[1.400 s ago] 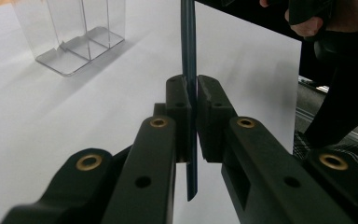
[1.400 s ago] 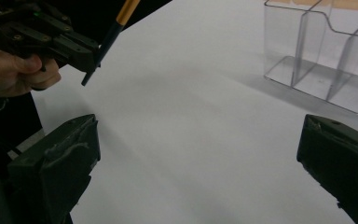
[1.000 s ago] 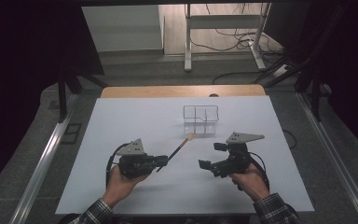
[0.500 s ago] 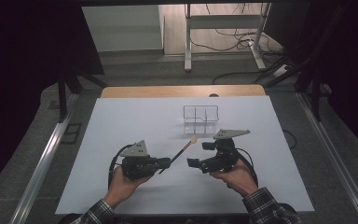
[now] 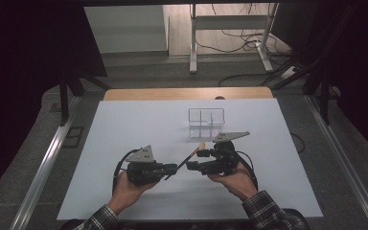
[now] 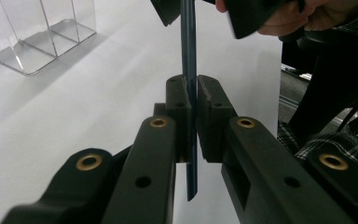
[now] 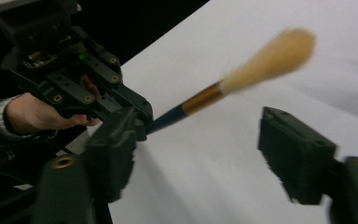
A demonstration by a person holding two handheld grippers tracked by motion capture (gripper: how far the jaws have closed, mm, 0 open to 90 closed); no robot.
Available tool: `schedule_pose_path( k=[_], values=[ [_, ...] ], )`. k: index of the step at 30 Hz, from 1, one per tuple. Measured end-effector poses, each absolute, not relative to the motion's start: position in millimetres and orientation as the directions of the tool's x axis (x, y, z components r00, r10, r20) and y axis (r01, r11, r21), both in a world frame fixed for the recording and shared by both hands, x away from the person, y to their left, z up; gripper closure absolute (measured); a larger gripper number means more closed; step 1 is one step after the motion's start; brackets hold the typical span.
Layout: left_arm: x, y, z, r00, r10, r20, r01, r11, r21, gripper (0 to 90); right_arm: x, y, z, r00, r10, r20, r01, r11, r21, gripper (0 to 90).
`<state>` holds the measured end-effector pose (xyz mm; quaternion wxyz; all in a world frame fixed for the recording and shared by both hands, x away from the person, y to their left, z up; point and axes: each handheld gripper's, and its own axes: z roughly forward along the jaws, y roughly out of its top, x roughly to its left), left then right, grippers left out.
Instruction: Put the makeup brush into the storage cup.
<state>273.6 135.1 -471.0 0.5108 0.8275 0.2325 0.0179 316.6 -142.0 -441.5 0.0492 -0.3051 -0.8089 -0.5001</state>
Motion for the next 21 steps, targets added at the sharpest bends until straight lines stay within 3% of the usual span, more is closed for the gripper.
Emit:
schedule_pose_path(
  k=[1, 2, 3, 8, 14, 18, 19, 20, 21],
  values=[
    [273.6, 135.0, -470.9, 0.893, 0.4, -0.206, 0.364, -0.374, 0.853, 85.1, 317.4, -142.0, -441.1, -0.809, 0.434, 0.398, 0.547, 0.304, 0.78, 37.2],
    [273.3, 134.4, -471.0, 0.894, 0.399, -0.204, 0.362, -0.376, 0.853, 85.1, 317.4, -142.0, -441.1, -0.809, 0.434, 0.398, 0.547, 0.304, 0.78, 37.2],
    [273.1, 133.9, -471.1, 0.896, 0.396, -0.203, 0.36, -0.379, 0.852, 85.1, 318.0, -142.6, -440.6, -0.808, 0.423, 0.411, 0.552, 0.296, 0.78, 43.1],
    [272.4, 130.9, -472.2, 0.901, 0.386, -0.198, 0.356, -0.397, 0.846, 85.1, 318.8, -143.4, -440.4, -0.806, 0.412, 0.426, 0.557, 0.282, 0.781, 52.9],
    [271.1, 125.4, -474.3, 0.908, 0.381, -0.176, 0.344, -0.435, 0.832, 84.8, 321.3, -145.7, -444.1, -0.789, 0.348, 0.505, 0.599, 0.257, 0.759, 80.4],
    [272.0, 119.8, -477.3, 0.912, 0.371, -0.172, 0.344, -0.47, 0.813, 83.0, 320.9, -144.2, -444.6, -0.789, 0.327, 0.52, 0.606, 0.271, 0.748, 83.9],
    [272.4, 119.7, -477.6, 0.907, 0.386, -0.169, 0.351, -0.469, 0.81, 79.1, 319.9, -143.6, -444.1, -0.794, 0.344, 0.502, 0.597, 0.282, 0.751, 84.0],
    [272.4, 119.7, -477.6, 0.907, 0.386, -0.169, 0.351, -0.469, 0.81, 68.6, 319.9, -143.6, -444.1, -0.794, 0.344, 0.502, 0.597, 0.282, 0.751, 84.0],
    [272.6, 119.8, -477.0, 0.902, 0.4, -0.163, 0.355, -0.472, 0.807, 68.6, 318.8, -142.6, -443.3, -0.802, 0.364, 0.473, 0.582, 0.299, 0.756, 84.0]
  ],
)
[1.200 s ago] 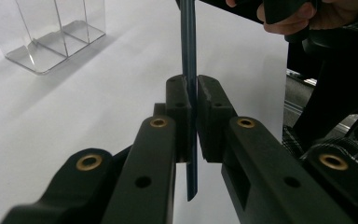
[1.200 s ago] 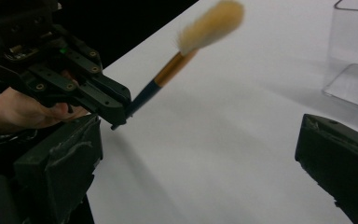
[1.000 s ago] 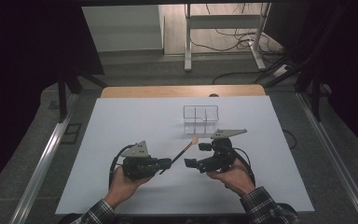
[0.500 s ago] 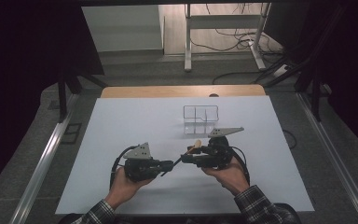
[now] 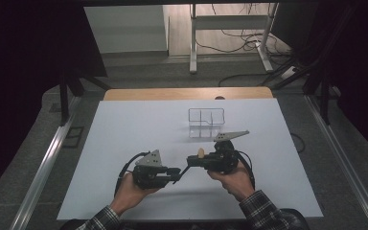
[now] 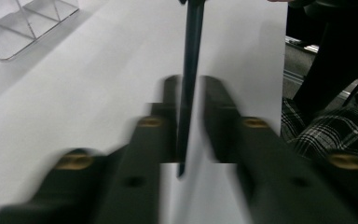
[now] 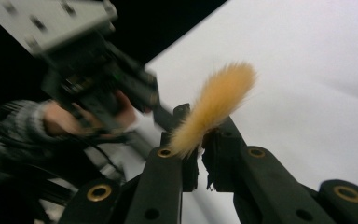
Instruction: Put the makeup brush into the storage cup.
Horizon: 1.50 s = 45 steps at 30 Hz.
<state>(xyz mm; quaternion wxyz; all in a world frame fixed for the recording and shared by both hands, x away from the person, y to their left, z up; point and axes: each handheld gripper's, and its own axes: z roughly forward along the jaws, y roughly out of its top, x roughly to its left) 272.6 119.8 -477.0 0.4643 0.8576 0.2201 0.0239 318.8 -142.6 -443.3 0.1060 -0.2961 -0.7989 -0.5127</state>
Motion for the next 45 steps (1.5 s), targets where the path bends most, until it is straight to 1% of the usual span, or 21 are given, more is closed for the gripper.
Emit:
schedule_pose_path(
  k=[1, 4, 5, 6, 7, 8, 9, 10, 11, 12, 13, 14, 15, 20, 25, 32, 45],
  values=[
    [272.7, 120.0, -476.6, 0.899, 0.41, -0.156, 0.356, -0.475, 0.805, 58.0, 318.2, -142.5, -443.0, -0.81, 0.375, 0.451, 0.568, 0.312, 0.762, 84.0],
    [275.0, 122.6, -476.3, 0.885, 0.437, -0.162, 0.378, -0.47, 0.798, 40.0, 316.7, -142.4, -441.4, -0.816, 0.387, 0.429, 0.555, 0.318, 0.769, 84.0],
    [275.5, 123.2, -476.3, 0.882, 0.441, -0.164, 0.383, -0.47, 0.795, 40.0, 316.7, -142.4, -441.4, -0.816, 0.387, 0.429, 0.555, 0.318, 0.769, 84.0],
    [275.9, 123.8, -476.4, 0.88, 0.446, -0.164, 0.386, -0.47, 0.794, 37.8, 316.6, -142.7, -441.3, -0.819, 0.386, 0.423, 0.55, 0.32, 0.772, 83.9],
    [276.0, 124.5, -476.2, 0.877, 0.452, -0.16, 0.387, -0.47, 0.793, 34.4, 316.3, -143.0, -441.0, -0.821, 0.388, 0.418, 0.546, 0.322, 0.773, 84.0],
    [276.2, 124.9, -476.2, 0.876, 0.456, -0.16, 0.39, -0.471, 0.792, 28.0, 315.9, -143.7, -440.4, -0.824, 0.392, 0.408, 0.539, 0.325, 0.777, 84.0],
    [276.3, 125.4, -476.2, 0.873, 0.461, -0.16, 0.393, -0.47, 0.79, 25.3, 315.8, -144.4, -440.0, -0.826, 0.395, 0.403, 0.535, 0.325, 0.78, 84.0],
    [275.9, 125.9, -476.1, 0.87, 0.466, -0.162, 0.398, -0.469, 0.789, 25.3, 315.8, -144.4, -440.0, -0.826, 0.395, 0.403, 0.535, 0.325, 0.78, 84.0],
    [275.9, 126.5, -476.1, 0.868, 0.47, -0.159, 0.399, -0.471, 0.787, 23.1, 316.0, -145.5, -439.6, -0.828, 0.397, 0.397, 0.531, 0.327, 0.782, 84.0],
    [275.7, 126.8, -476.2, 0.866, 0.475, -0.155, 0.399, -0.471, 0.787, 17.7, 316.1, -147.1, -438.6, -0.829, 0.401, 0.39, 0.526, 0.323, 0.787, 84.0],
    [275.3, 127.4, -476.2, 0.863, 0.482, -0.152, 0.4, -0.469, 0.787, 17.7, 316.1, -147.1, -438.6, -0.829, 0.401, 0.39, 0.526, 0.323, 0.787, 84.0],
    [275.3, 127.9, -476.3, 0.86, 0.487, -0.151, 0.403, -0.469, 0.786, 13.3, 316.3, -148.6, -437.8, -0.83, 0.403, 0.385, 0.522, 0.32, 0.791, 83.9],
    [275.3, 128.5, -476.3, 0.857, 0.493, -0.149, 0.406, -0.469, 0.785, 13.3, 316.3, -148.6, -437.8, -0.83, 0.403, 0.385, 0.522, 0.32, 0.791, 83.9],
    [274.3, 131.9, -476.1, 0.851, 0.506, -0.141, 0.411, -0.475, 0.778, 6.4, 316.3, -151.9, -436.2, -0.831, 0.418, 0.366, 0.511, 0.319, 0.798, 83.9],
    [273.6, 137.5, -476.0, 0.831, 0.542, -0.126, 0.428, -0.477, 0.767, 3.7, 316.5, -154.2, -435.5, -0.831, 0.43, 0.353, 0.505, 0.318, 0.803, 83.9],
    [274.0, 148.5, -474.9, 0.809, 0.57, -0.14, 0.45, -0.449, 0.772, 2.4, 317.4, -159.4, -433.6, -0.828, 0.452, 0.333, 0.496, 0.311, 0.81, 83.9],
    [268.5, 158.5, -479.3, 0.793, 0.602, -0.099, 0.457, -0.479, 0.749, 0.2, 319.5, -166.7, -431.1, -0.824, 0.472, 0.314, 0.487, 0.306, 0.818, 83.9]
  ],
)
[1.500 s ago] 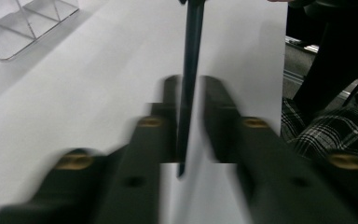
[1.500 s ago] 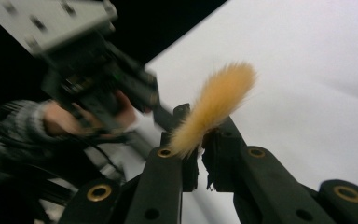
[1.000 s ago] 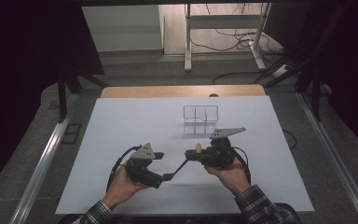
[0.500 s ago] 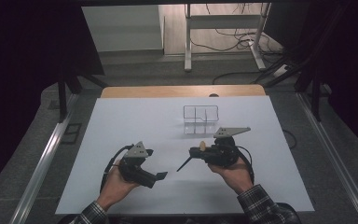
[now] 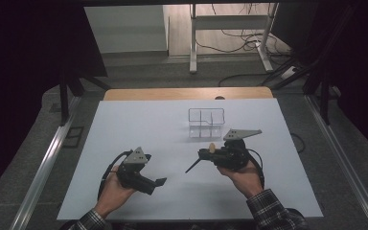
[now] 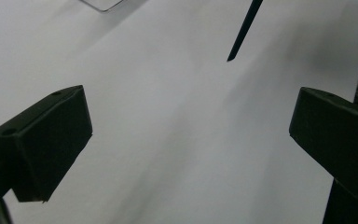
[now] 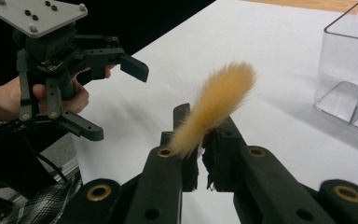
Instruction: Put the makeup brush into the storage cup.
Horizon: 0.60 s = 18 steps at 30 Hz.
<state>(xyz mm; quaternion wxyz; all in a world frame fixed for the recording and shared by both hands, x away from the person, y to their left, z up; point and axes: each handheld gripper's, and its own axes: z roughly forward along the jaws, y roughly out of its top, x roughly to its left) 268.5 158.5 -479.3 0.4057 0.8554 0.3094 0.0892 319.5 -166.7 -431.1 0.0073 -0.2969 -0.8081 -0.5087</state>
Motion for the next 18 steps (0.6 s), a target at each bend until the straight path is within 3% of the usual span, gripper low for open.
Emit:
schedule_pose_path(
  k=[5, 18],
  values=[
    [262.9, 161.5, -478.7, 0.796, 0.604, -0.047, 0.425, -0.502, 0.753, 0.2, 319.8, -168.6, -429.4, -0.823, 0.48, 0.303, 0.481, 0.306, 0.822, 83.8],
    [256.5, 178.4, -481.0, 0.781, 0.619, -0.083, 0.453, -0.469, 0.758, 0.1, 321.6, -173.1, -426.5, -0.819, 0.498, 0.286, 0.475, 0.306, 0.825, 83.7]
  ],
)
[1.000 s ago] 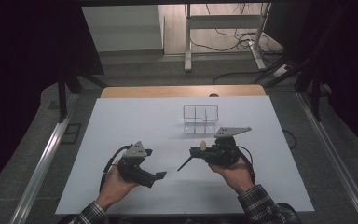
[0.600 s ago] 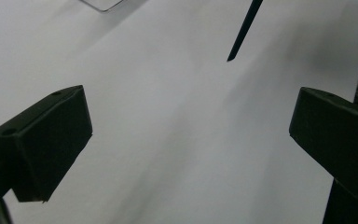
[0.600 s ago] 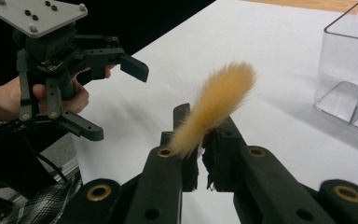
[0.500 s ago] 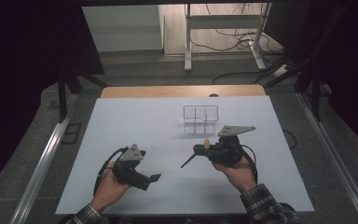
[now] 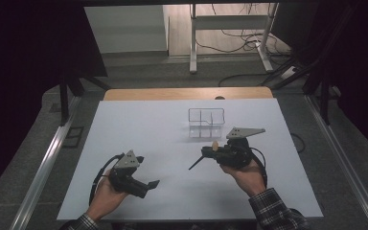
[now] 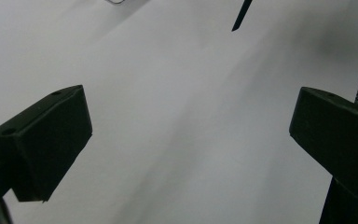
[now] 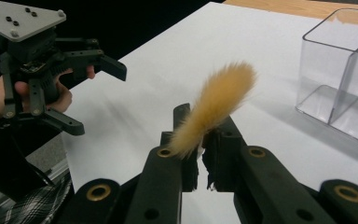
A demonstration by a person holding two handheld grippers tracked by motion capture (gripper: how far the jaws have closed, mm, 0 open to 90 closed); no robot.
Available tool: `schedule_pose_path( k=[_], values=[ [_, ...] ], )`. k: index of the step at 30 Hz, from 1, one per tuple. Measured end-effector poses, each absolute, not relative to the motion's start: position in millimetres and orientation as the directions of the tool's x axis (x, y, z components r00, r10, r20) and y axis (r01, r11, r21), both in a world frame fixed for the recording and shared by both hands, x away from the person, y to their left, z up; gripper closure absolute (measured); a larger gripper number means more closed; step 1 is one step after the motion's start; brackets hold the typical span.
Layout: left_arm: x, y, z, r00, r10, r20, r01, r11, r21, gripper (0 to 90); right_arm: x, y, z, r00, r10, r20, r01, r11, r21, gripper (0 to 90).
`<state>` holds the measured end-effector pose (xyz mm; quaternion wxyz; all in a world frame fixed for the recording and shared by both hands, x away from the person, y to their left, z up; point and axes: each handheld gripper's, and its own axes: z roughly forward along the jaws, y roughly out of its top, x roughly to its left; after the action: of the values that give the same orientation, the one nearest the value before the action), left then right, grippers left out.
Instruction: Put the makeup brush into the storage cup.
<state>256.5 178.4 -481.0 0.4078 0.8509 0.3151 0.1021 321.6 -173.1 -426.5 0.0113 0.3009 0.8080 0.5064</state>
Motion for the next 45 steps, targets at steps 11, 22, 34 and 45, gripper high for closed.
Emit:
schedule_pose_path(
  k=[11, 22, 34, 45],
  values=[
    [249.4, 192.8, -484.1, 0.749, 0.659, -0.065, 0.485, -0.479, 0.732, 0.1, 323.5, -175.1, -423.5, -0.817, 0.512, 0.267, 0.465, 0.31, 0.829, 83.8],
    [243.6, 209.1, -483.9, 0.71, 0.701, -0.062, 0.512, -0.455, 0.729, 0.1, 329.5, -179.7, -419.4, -0.81, 0.53, 0.25, 0.458, 0.306, 0.835, 83.7],
    [238.8, 222.8, -487.8, 0.671, 0.739, -0.058, 0.553, -0.447, 0.703, 0.2, 336.2, -182.8, -413.4, -0.803, 0.548, 0.233, 0.446, 0.296, 0.845, 83.6],
    [232.0, 233.5, -489.0, 0.649, 0.759, -0.051, 0.57, -0.441, 0.693, 0.2, 347.7, -186.5, -404.7, -0.792, 0.576, 0.203, 0.427, 0.285, 0.858, 83.7]
  ],
)
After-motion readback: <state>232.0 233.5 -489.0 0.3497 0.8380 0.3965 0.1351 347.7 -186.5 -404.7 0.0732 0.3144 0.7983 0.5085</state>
